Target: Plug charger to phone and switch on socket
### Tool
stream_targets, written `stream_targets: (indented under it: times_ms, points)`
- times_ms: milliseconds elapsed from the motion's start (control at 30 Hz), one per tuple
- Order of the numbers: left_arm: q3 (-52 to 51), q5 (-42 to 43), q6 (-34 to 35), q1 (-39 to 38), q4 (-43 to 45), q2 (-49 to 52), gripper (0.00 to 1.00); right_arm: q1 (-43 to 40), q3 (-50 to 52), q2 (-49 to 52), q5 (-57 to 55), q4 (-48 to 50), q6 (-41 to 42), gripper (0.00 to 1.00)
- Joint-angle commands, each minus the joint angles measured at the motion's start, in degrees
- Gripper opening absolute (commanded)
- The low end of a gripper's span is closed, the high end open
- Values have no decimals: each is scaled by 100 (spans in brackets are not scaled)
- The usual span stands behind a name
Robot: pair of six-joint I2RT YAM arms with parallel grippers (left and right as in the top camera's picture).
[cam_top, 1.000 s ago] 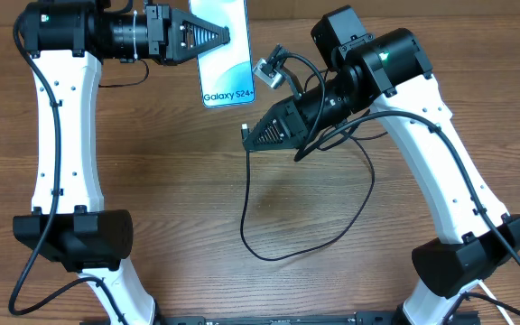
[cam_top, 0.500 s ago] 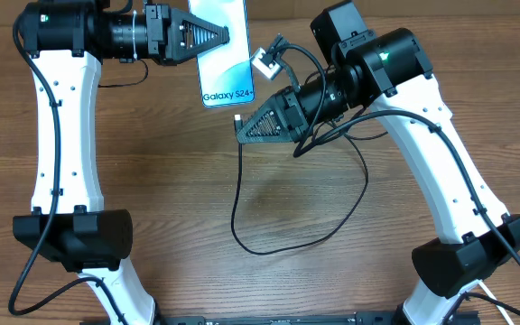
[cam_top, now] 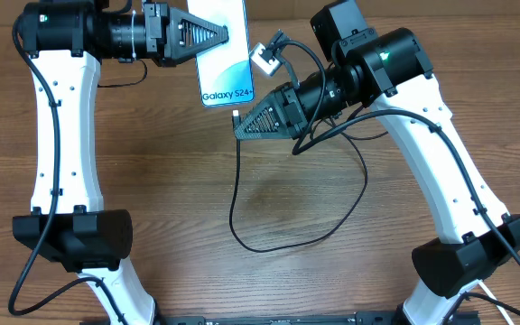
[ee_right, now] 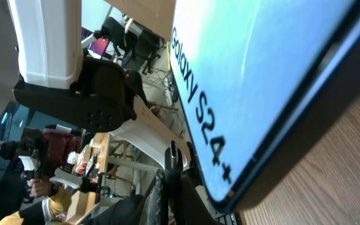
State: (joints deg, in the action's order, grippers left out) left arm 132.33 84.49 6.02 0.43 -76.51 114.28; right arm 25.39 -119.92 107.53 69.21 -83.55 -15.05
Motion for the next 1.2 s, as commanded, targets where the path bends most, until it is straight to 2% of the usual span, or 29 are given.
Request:
stream_targets:
  times_ms: [0,400,667,1167]
  points:
    - [13,428,81,-37,7,-17,4,-2,7,-162,142,170,341,4]
    - [13,433,83,-83,7,-17,4,-2,7,-160,74,308,496,4]
    - [13,511,81,-83,9,-17,4,0,7,-160,-181,734,1213,4]
    - [13,507,81,-76,52,-17,4,4,7,-160,-205,490,1360,4]
